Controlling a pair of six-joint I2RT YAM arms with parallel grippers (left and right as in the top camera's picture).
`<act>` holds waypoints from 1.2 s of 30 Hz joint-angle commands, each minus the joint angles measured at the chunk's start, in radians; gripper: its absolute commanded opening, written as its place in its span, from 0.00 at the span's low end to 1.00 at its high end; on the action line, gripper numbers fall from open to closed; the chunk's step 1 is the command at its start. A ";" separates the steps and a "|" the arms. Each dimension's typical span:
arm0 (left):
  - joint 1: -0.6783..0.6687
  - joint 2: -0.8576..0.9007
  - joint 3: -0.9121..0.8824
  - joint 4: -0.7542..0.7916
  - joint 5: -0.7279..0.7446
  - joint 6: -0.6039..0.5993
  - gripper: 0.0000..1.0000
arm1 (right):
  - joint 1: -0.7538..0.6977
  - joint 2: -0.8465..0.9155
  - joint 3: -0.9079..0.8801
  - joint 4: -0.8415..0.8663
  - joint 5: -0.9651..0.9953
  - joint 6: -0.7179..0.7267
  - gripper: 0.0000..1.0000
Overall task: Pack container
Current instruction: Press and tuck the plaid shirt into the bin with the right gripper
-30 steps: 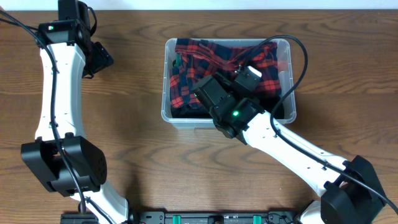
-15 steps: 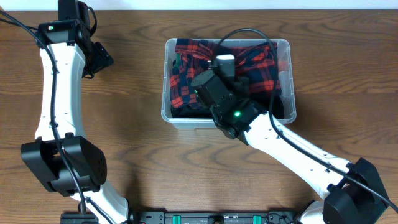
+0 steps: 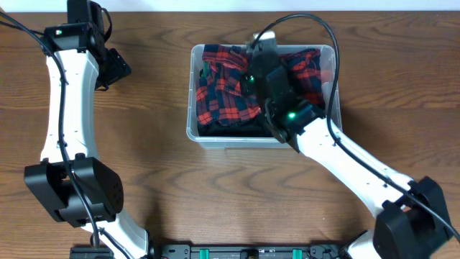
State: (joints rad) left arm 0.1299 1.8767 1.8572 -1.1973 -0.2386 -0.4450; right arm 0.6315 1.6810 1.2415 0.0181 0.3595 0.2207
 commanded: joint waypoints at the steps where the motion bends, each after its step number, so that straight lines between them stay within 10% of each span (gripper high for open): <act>1: 0.005 0.006 -0.005 -0.003 -0.005 -0.002 0.98 | -0.001 0.092 0.006 0.097 -0.075 -0.086 0.01; 14: 0.005 0.006 -0.005 -0.003 -0.005 -0.002 0.98 | -0.008 0.480 0.006 0.270 -0.079 -0.080 0.01; 36: 0.005 0.006 -0.005 -0.003 -0.005 -0.002 0.98 | -0.189 0.125 0.006 -0.063 -0.045 -0.102 0.01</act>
State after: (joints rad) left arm 0.1303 1.8767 1.8572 -1.1973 -0.2386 -0.4450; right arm 0.4843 1.7565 1.2572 0.0040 0.3065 0.1009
